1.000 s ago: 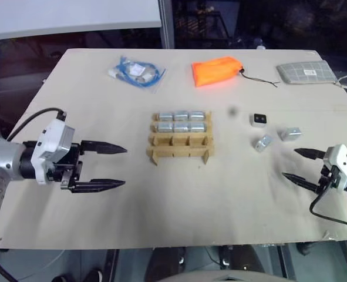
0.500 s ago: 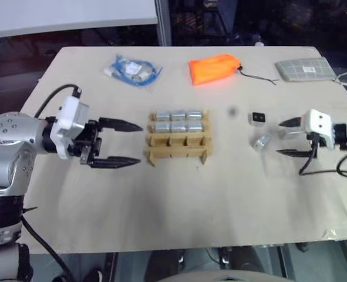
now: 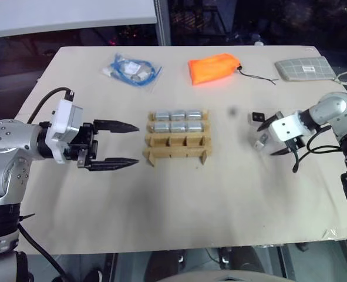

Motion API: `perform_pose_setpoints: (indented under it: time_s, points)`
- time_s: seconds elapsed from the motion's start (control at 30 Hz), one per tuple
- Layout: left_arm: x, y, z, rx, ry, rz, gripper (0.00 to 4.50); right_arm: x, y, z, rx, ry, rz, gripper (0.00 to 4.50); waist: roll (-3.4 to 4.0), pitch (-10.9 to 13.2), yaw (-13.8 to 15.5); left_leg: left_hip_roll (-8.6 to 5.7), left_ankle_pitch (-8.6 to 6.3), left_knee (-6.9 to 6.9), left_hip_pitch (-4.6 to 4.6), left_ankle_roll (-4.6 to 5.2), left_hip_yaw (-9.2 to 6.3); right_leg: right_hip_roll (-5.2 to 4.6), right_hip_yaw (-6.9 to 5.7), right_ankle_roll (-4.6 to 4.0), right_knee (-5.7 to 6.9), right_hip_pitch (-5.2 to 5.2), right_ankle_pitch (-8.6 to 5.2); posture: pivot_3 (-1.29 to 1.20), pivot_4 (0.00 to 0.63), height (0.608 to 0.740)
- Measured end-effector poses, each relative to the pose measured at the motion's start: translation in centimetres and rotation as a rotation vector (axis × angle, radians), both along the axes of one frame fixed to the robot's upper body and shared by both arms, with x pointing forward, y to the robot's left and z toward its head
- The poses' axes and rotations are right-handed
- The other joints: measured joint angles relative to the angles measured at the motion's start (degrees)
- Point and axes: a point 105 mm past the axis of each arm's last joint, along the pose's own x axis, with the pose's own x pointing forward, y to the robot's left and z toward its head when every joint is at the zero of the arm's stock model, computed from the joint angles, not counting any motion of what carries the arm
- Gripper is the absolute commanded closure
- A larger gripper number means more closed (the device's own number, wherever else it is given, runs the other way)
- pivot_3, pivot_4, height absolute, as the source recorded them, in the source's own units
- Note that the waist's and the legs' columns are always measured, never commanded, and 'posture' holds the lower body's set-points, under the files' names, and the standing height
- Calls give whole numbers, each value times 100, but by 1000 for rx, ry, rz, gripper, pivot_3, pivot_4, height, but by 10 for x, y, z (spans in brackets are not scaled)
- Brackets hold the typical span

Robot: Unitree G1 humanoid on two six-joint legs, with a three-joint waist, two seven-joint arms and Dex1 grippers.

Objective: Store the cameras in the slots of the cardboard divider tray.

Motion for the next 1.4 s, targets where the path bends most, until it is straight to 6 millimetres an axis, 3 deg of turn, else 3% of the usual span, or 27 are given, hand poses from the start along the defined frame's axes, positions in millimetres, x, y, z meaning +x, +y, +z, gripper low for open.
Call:
perform_pose_setpoints:
  time_s: [0.27, 0.37, 0.5, 0.57, 0.93, 1.13, 1.27, 1.4]
  points:
    - [-4, 1, -3, -6, 6, 26, 686, 5, 10, 8, -42, -67, 79, 0, 0, 0, 7, 0, 1, 3, 0, -1, 0, 0, -1, 0, 4, 1, 0, 0, 150, 740]
    - [-4, 1, -3, -12, 10, 27, 612, 4, 9, 6, -47, -68, 83, 1169, 0, 0, 6, -1, 1, 3, 0, -2, 1, 0, -1, -1, 5, 1, 0, 0, 150, 740]
    - [-4, 1, -3, -17, 9, 26, 612, 3, 8, 6, -58, -71, 95, 3188, 0, 0, -5, -1, 1, 3, 1, -3, 2, 0, 0, -1, 7, 0, 0, 0, 150, 740]
    - [-4, 1, -3, -17, 9, 25, 612, 3, 3, 9, -70, -78, 91, 3760, -6, -4, -8, 0, 1, 6, 8, -3, 1, 1, -1, -1, 8, 6, 0, 0, 150, 740]
    - [-4, 0, -2, -16, 4, 20, 612, 3, 5, 7, -62, -72, 91, 3759, -4, -1, -106, 0, 5, 16, 11, -8, 8, -1, 12, -2, 46, -5, -1, 0, 150, 740]
    - [-4, 0, -2, -20, 2, 19, 612, 6, 10, 17, 17, -64, 46, 3759, -4, -1, -112, 1, 5, 17, 10, -9, 9, -1, 16, -3, 51, -9, -1, 0, 150, 740]
    - [-4, 0, -2, -22, 2, 22, 612, 10, 25, 33, 184, -16, -25, 3759, -4, -1, -112, 6, 5, 19, 11, -9, 8, -1, 19, -2, 56, -10, 0, 0, 150, 740]
    - [-3, 4, -3, -29, 6, 54, 612, 3, 55, 48, 489, 125, -99, 3759, -5, -1, -103, 14, 5, 20, 9, -8, -15, -2, 21, -2, 64, -12, 0, 0, 150, 740]
